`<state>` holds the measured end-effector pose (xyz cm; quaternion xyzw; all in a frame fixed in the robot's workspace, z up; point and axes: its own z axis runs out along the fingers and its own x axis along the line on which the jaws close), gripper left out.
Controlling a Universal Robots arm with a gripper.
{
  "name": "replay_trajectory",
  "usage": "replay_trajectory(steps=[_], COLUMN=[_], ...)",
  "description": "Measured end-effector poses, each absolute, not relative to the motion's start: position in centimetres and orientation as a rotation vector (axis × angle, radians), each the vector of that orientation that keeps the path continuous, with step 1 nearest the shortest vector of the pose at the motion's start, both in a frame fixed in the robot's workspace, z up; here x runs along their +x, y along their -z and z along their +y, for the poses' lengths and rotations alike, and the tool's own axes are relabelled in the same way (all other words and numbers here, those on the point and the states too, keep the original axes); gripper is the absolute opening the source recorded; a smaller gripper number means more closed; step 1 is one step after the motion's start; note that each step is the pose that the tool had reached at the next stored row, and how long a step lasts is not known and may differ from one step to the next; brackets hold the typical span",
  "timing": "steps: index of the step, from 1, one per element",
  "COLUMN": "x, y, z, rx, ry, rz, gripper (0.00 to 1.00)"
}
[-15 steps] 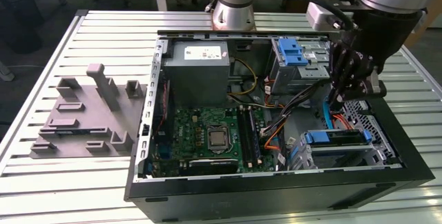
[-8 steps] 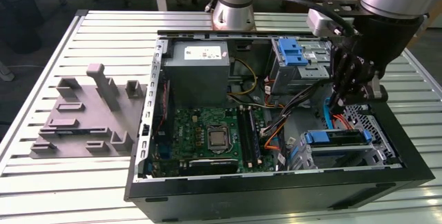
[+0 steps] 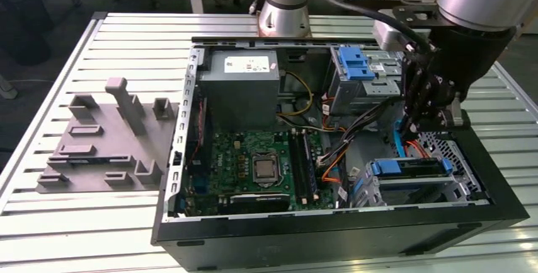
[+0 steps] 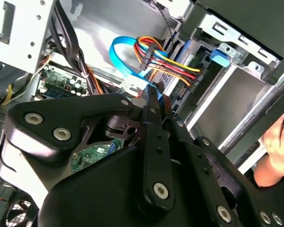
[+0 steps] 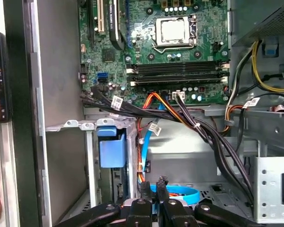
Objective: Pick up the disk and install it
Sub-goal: 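Insert the second disk wire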
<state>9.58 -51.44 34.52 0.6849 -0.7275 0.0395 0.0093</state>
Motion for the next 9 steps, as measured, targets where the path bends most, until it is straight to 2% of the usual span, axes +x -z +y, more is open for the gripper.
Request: replay_trajectory(steps=[3,4,9], x=[9.6,9.5,9.5], y=[-34.4,-34.0,-34.0], z=[-52.0,-53.5,-53.5], rx=[2.144,2.16,2.162], ry=[-0.124,-0.138,-0.139], rz=[-2.273,-2.271,-2.271], gripper=[0.16,0.16,0.16])
